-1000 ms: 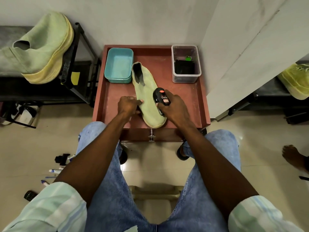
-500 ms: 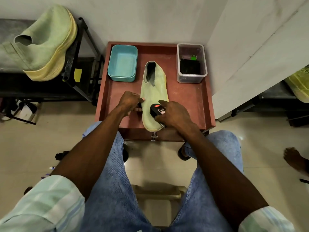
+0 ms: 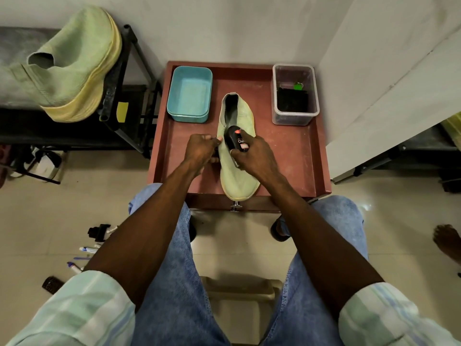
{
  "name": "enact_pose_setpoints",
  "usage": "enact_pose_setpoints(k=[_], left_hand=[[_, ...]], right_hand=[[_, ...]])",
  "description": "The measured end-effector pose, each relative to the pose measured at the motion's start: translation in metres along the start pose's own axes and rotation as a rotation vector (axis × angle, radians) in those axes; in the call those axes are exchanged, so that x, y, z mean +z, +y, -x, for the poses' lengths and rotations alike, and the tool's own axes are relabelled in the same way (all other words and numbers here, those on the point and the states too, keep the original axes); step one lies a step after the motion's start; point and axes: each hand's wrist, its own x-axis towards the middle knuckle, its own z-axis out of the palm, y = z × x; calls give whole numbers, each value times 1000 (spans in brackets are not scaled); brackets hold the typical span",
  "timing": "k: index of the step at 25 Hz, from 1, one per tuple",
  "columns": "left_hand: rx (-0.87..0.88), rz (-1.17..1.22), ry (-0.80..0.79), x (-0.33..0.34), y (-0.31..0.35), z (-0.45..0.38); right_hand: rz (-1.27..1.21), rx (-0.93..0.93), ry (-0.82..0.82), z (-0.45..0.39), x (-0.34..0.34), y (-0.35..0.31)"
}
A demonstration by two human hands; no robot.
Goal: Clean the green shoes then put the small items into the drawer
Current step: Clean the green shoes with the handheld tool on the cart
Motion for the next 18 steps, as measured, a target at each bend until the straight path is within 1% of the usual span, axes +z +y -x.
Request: enact_pose_setpoints(k=[2, 3, 4, 6, 7, 8, 10, 12, 13, 14, 15, 17, 18], left_hand=[[-47, 38, 45, 0, 0, -3], [-77, 60, 42, -1, 1, -2], [-105, 89, 23, -2, 2, -2], [-156, 142, -23, -4, 3, -2], [-181, 159, -34, -3, 4, -2], [-203, 174, -38, -3, 4, -2], [-232, 192, -24, -3, 5, -3], [-243, 185, -16, -5, 7, -3], [-250, 182, -30, -6, 8, -2], [-259, 187, -54, -6, 8, -2], [-270, 200, -79, -6, 8, -2], [-294, 228, -106, -7, 8, -3], [-305, 239, -112, -6, 7, -4]], right_hand=[[-75, 10, -174, -3, -17, 3], [-88, 8, -250, -4, -26, 4], [-119, 2, -252, -4, -32, 6], [-258, 20, -72, -6, -32, 6], [-328, 22, -16, -5, -29, 3], [-365, 16, -18, -3, -22, 0], [-296, -9, -119, 1, -16, -4], [-105, -33, -309, 3, -29, -3], [-52, -38, -382, 3, -38, 1], [-67, -34, -384, 3, -44, 5], [-134, -17, -299, 2, -47, 7], [-282, 22, -65, -2, -41, 8], [-316, 20, -33, -3, -34, 5]])
